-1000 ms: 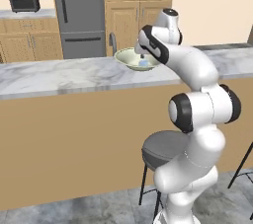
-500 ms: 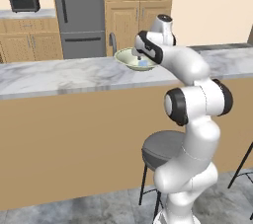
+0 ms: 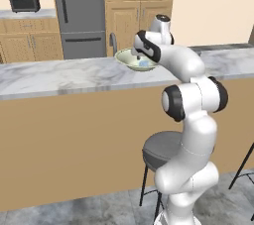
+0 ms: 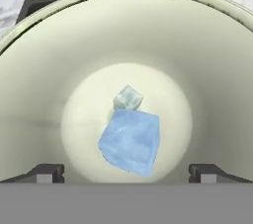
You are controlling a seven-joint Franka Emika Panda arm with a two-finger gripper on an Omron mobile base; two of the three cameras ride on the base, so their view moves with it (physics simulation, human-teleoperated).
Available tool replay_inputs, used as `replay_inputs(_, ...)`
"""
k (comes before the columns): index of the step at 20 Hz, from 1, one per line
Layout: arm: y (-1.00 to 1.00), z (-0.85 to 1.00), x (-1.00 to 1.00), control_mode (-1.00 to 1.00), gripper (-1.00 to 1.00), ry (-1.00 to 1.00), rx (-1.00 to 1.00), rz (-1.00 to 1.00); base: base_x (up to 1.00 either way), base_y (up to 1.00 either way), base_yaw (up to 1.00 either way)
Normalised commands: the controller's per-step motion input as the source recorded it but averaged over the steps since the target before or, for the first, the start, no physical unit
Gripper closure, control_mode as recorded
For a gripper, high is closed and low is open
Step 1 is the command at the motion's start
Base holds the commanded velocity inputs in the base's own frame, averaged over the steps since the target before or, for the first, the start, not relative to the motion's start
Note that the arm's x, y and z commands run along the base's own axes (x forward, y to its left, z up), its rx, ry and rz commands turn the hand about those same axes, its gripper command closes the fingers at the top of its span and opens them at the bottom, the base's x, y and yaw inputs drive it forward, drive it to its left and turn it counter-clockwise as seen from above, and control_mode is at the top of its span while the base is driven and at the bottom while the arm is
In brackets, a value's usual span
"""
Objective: There are four ice cubes in the ice bowl. Place two ice cubes in each glass of water.
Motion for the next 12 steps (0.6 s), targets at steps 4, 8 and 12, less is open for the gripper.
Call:
replay_inputs(4, 0.0, -0.28, 0.01, -1.0, -1.0, 0.04, 0.0, 0.01, 0.0, 0.0, 0.0)
replay_inputs(8, 0.0, -0.33, 0.0, -1.0, -1.0, 0.07, 0.0, 0.01, 0.0, 0.0, 0.0)
replay_inputs(12, 0.0, -0.24, 0.04, -1.0, -1.0, 0.02, 0.0, 0.03, 0.0, 0.0, 0.0)
